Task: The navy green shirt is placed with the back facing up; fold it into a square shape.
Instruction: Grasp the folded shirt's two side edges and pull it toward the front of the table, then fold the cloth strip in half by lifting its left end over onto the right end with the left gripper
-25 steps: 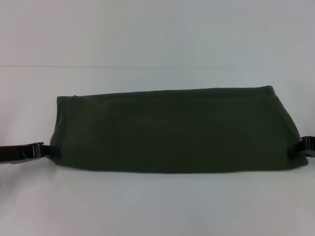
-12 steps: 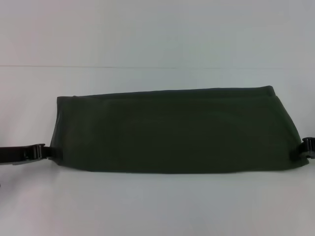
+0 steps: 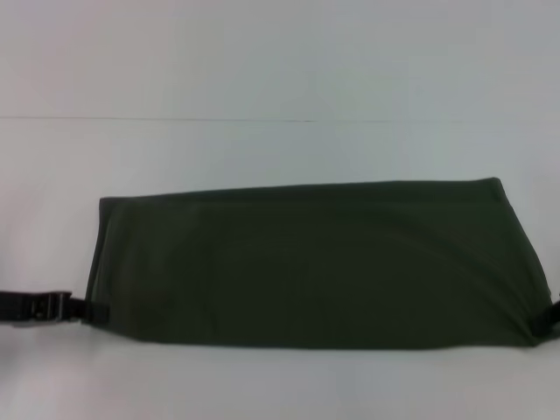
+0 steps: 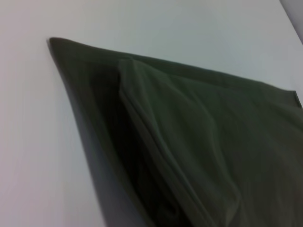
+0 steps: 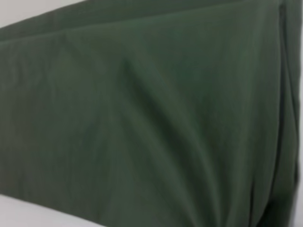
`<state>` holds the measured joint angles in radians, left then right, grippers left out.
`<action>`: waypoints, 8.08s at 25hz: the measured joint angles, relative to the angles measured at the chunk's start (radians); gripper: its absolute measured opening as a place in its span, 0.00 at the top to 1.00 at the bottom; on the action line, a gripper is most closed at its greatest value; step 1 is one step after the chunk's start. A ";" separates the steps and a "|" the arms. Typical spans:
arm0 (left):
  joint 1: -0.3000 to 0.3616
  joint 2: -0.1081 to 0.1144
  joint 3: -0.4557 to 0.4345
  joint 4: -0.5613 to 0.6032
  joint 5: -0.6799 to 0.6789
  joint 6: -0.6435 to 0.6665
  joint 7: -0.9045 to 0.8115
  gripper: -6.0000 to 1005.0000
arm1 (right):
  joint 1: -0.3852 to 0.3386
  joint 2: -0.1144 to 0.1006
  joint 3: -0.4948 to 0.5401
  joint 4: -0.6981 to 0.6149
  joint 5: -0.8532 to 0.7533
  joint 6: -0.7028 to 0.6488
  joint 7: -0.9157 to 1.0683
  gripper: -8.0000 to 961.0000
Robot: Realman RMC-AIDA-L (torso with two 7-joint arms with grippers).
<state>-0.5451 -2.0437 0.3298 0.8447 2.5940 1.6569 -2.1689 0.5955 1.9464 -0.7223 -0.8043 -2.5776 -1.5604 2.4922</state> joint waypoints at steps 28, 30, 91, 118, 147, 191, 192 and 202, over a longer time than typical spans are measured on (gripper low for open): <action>0.039 0.014 -0.176 0.090 0.062 0.119 -0.016 0.86 | -0.036 -0.019 0.080 -0.071 -0.001 -0.198 -0.092 0.80; 0.033 0.024 -0.212 0.092 0.054 0.119 -0.035 0.85 | -0.037 -0.022 0.118 -0.096 -0.001 -0.224 -0.107 0.71; -0.060 0.040 0.061 -0.160 0.020 -0.196 -0.262 0.10 | 0.020 0.153 -0.041 0.416 0.577 0.192 -1.673 0.17; -0.075 0.066 0.036 -0.083 0.057 -0.228 -0.260 0.12 | 0.035 0.153 -0.044 0.416 0.577 0.219 -1.666 0.17; -0.064 0.052 0.079 -0.098 0.100 -0.289 -0.245 0.16 | 0.042 0.155 -0.047 0.416 0.577 0.245 -1.665 0.17; -0.132 0.036 0.142 -0.169 0.051 -0.236 -0.288 0.51 | 0.043 0.155 -0.051 0.417 0.577 0.238 -1.648 0.17; -0.132 0.036 0.142 -0.168 0.051 -0.235 -0.288 0.55 | 0.042 0.155 -0.051 0.417 0.577 0.236 -1.648 0.17; -0.129 0.040 0.143 -0.166 0.051 -0.225 -0.274 0.89 | 0.038 0.153 -0.045 0.415 0.577 0.209 -1.648 0.17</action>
<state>-0.6740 -2.0040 0.4726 0.6784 2.6452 1.4323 -2.4431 0.6333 2.0998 -0.7670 -0.3895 -2.0003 -1.3513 0.8437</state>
